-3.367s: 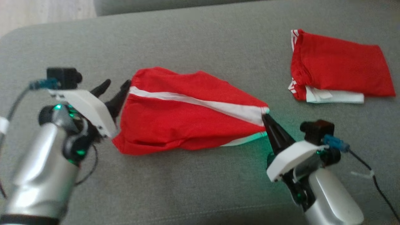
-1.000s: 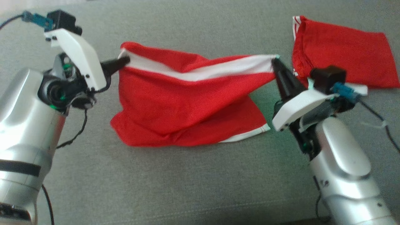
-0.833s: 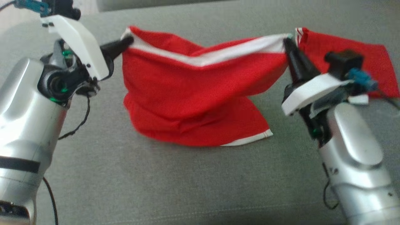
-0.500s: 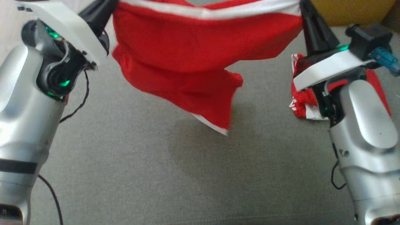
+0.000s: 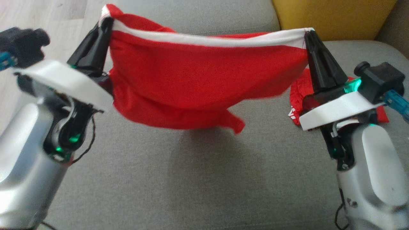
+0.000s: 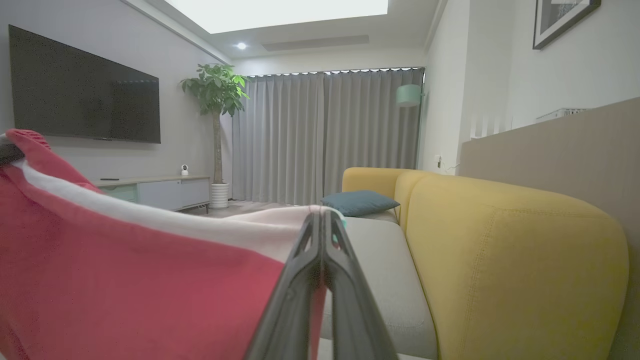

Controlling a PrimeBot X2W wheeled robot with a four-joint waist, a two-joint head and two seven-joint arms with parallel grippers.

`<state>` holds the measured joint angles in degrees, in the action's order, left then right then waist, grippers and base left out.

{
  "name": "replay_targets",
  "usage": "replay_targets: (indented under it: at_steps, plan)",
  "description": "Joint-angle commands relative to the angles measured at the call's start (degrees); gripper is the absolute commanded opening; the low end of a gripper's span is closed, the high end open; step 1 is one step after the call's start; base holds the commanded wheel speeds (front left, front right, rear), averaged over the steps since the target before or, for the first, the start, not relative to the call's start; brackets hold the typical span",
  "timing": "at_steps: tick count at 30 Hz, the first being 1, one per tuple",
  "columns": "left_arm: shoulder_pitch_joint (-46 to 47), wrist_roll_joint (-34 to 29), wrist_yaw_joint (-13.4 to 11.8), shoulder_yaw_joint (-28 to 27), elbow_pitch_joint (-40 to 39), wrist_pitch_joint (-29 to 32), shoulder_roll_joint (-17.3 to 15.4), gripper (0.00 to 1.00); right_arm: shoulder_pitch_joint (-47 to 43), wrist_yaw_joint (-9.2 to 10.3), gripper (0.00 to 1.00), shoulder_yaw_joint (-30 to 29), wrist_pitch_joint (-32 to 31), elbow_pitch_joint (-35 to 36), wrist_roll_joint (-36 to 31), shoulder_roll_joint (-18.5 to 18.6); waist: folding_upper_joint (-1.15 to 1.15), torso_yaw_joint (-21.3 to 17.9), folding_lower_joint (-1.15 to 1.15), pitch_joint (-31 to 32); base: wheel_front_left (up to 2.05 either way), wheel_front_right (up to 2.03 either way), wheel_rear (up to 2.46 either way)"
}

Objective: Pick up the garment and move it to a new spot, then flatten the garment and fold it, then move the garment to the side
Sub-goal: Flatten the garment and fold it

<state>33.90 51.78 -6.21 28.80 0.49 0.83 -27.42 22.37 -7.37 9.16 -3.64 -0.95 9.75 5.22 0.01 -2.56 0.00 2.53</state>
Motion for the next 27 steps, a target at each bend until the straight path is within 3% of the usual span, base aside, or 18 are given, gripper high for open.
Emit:
replay_targets:
  at_steps: [1, 7, 12, 18, 22, 27]
  plan:
    - [3.7, -0.5, -0.5, -3.6, -2.7, -0.2, -3.0, 0.0, 2.9, -0.12, 0.0, 1.0, -0.7, 3.2, -0.5, -0.8, -0.01, 0.0, 0.0, -0.3, 0.0, 0.0, 0.0]
    - [3.2, -2.0, -3.1, -3.5, -9.4, 2.6, -5.7, 0.0, 3.1, -0.12, 0.0, -0.8, -6.9, 9.9, -2.0, -1.5, -0.01, 0.4, 0.0, -2.4, 0.0, 0.0, 0.0]
    - [10.0, -2.5, -1.7, -2.7, -6.4, 4.8, -5.0, 0.0, 10.7, -0.12, 0.0, -1.0, -9.5, 7.8, -1.4, -1.7, -0.01, 0.5, 0.0, -8.6, 0.0, 0.0, 0.0]
    - [23.9, -3.7, 2.4, -2.8, 6.6, 4.6, -2.3, 0.0, 27.9, -0.12, 0.0, 0.5, -7.6, -4.5, -1.9, -1.2, -0.01, 0.2, 0.0, -17.8, 0.0, 0.0, 0.0]
    - [33.9, -5.6, 4.8, -3.6, 17.0, 0.7, 0.0, 0.0, 41.0, -0.12, 0.0, 1.3, -1.5, -15.8, -4.1, -0.7, -0.01, 0.0, 0.0, -22.3, 0.0, 0.0, 0.0]
    - [44.1, -7.6, 6.9, -5.3, 27.2, -8.0, 3.1, 0.0, 53.9, -0.12, 0.0, -3.1, 8.7, -28.4, -8.6, -1.5, -0.01, 0.5, 0.0, -25.9, 0.0, 0.0, 0.0]
